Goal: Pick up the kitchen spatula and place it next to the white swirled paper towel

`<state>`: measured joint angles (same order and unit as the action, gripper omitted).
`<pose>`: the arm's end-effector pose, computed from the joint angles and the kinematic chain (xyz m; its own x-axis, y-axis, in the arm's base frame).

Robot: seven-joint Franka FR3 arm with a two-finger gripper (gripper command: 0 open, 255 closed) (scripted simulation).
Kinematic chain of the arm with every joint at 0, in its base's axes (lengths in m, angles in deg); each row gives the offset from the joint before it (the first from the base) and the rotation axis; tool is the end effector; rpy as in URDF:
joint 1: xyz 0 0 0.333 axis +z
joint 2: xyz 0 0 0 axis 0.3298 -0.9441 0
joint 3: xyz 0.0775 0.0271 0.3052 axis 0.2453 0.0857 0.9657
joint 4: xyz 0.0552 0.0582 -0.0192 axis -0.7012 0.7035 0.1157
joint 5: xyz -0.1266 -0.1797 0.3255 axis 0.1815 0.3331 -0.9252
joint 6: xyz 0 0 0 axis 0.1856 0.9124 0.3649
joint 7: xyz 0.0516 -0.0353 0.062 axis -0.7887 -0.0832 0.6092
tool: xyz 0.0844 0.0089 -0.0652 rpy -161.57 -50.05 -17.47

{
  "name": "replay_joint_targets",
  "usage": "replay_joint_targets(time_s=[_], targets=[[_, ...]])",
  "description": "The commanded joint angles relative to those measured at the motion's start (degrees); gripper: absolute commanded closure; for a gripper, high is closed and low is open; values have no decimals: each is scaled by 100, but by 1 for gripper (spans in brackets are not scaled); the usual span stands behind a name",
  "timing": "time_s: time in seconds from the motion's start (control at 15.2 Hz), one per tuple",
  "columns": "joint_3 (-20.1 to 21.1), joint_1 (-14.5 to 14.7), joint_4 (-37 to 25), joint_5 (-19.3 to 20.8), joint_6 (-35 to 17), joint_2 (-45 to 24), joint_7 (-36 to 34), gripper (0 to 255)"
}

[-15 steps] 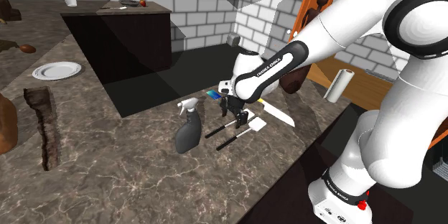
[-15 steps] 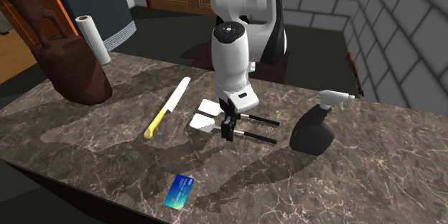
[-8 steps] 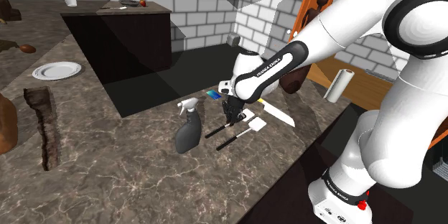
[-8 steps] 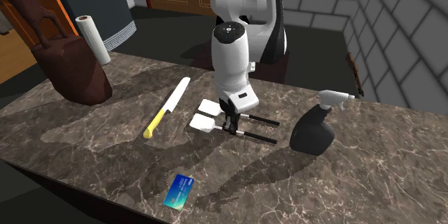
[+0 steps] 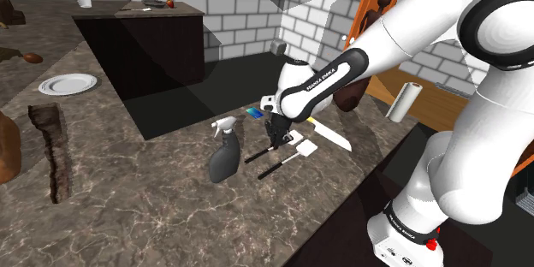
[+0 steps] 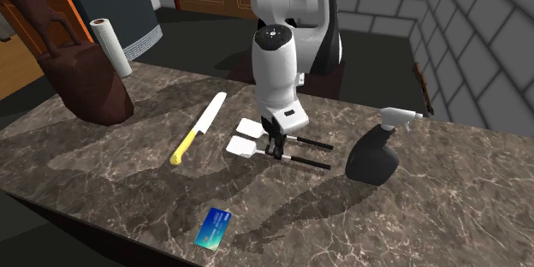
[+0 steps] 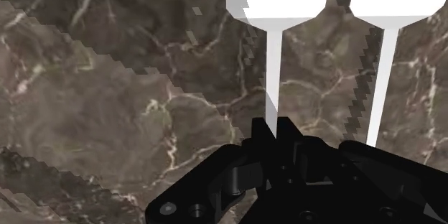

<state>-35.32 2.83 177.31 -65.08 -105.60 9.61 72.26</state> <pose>0.4632 0.1049 0.2525 -0.0117 0.9977 0.0664 0.9999 0.0117 -0.0004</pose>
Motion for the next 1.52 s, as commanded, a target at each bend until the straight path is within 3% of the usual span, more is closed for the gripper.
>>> replay_joint_targets(time_s=[0.0,1.45], targets=[[-13,3,-15,57,119,107,-46,255],[-27,-34,-520,567,1897,1415,-493,255]])
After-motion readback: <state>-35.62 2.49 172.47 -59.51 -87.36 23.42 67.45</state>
